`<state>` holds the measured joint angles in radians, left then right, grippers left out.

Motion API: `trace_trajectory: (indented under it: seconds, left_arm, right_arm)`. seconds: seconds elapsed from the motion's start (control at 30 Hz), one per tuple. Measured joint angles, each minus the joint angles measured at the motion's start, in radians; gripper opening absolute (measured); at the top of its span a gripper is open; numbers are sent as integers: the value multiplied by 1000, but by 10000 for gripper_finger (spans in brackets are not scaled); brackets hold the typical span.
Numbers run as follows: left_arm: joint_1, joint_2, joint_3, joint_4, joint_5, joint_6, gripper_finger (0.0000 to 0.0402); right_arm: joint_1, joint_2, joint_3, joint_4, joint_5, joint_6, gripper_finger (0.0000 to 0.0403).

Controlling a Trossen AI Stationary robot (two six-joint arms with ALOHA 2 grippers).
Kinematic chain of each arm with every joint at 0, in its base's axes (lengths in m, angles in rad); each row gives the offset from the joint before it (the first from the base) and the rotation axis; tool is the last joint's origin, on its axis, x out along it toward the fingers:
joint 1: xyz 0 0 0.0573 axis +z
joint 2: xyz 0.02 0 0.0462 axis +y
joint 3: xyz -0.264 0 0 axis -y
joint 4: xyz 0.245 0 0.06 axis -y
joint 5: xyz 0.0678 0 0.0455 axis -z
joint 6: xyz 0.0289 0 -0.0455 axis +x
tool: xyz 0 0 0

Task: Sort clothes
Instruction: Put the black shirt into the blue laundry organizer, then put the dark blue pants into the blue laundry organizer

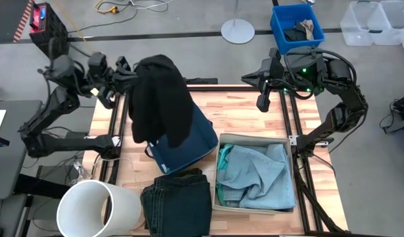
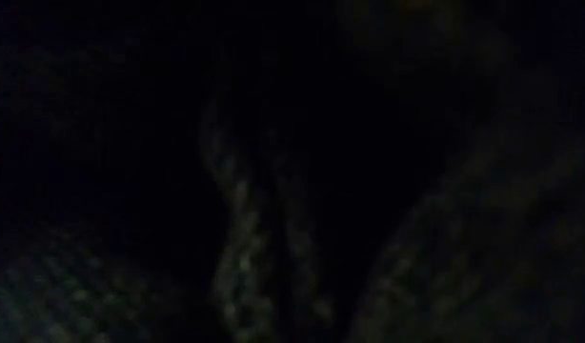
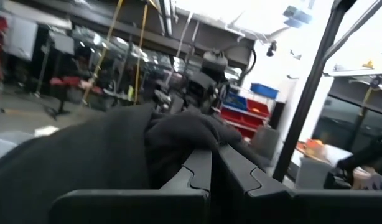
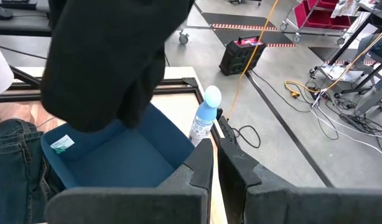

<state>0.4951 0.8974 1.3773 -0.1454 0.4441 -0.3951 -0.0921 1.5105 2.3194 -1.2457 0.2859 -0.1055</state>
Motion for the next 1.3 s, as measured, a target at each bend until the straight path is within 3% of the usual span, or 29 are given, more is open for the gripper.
trace_trajectory:
  seconds: [0.67,0.9,1.3]
  left_arm:
    - [-71,66,0,-287,-8,17,6]
    - [-71,66,0,-385,-8,9,41]
    - [-79,65,0,-375,-10,-19,123]
  right_arm:
    - [0,0,0,-7,0,25,40]
    - [0,0,0,-6,0,18,40]
    - [0,0,0,-6,0,18,40]
